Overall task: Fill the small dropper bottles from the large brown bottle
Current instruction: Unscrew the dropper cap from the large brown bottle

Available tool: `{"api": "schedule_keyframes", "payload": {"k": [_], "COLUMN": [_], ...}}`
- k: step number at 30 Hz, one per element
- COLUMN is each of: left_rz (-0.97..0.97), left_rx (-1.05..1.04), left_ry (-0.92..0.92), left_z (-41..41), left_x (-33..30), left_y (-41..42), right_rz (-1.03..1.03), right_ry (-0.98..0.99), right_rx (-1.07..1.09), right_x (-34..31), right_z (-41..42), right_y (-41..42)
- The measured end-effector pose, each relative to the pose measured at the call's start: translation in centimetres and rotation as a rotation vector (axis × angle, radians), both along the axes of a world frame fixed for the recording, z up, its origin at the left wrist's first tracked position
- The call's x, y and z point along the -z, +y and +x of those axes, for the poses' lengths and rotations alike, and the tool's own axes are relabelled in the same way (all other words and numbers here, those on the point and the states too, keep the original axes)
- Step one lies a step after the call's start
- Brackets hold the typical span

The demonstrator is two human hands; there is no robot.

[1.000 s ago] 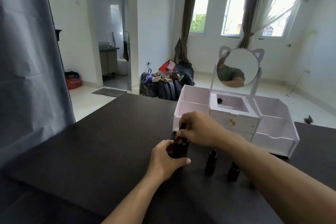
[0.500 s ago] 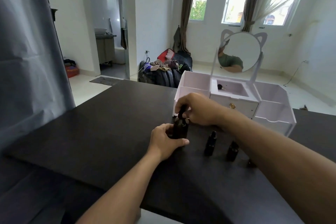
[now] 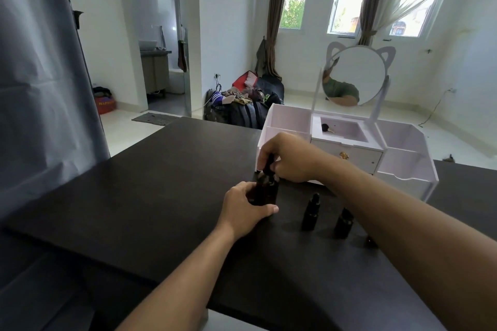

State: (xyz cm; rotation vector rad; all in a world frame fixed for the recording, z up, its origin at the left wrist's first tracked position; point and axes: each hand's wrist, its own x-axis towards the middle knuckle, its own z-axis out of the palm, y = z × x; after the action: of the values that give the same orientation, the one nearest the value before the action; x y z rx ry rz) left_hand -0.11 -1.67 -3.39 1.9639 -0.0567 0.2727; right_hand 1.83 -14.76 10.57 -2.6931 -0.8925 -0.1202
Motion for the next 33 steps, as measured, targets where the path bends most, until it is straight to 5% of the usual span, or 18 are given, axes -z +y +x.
{"api": "schedule_keyframes", "payload": {"k": [9, 16, 23, 33], "left_rz": [-0.025, -0.027, -0.014, 0.023], "left_rx": [-0.017, -0.002, -0.016, 0.002], "left_ry": [0.021, 0.012, 0.028, 0.019], "left_z": [0.2, 0.0, -0.1, -0.4], "left_x": [0.2, 0.1, -0.1, -0.4], "left_y": [-0.1, -0.1, -0.1, -0.1], "right_rz": [0.010, 0.089, 0.021, 0.159], "right_ry": [-0.128, 0.058, -0.070, 0.053], "right_rx": [0.086, -0.010, 0.054, -0.031], "right_x": [1.0, 0.2, 0.8, 0.4], "right_z": [0.5, 0.1, 0.3, -0.1], "right_y": [-0.3, -0.5, -0.3, -0.6]}}
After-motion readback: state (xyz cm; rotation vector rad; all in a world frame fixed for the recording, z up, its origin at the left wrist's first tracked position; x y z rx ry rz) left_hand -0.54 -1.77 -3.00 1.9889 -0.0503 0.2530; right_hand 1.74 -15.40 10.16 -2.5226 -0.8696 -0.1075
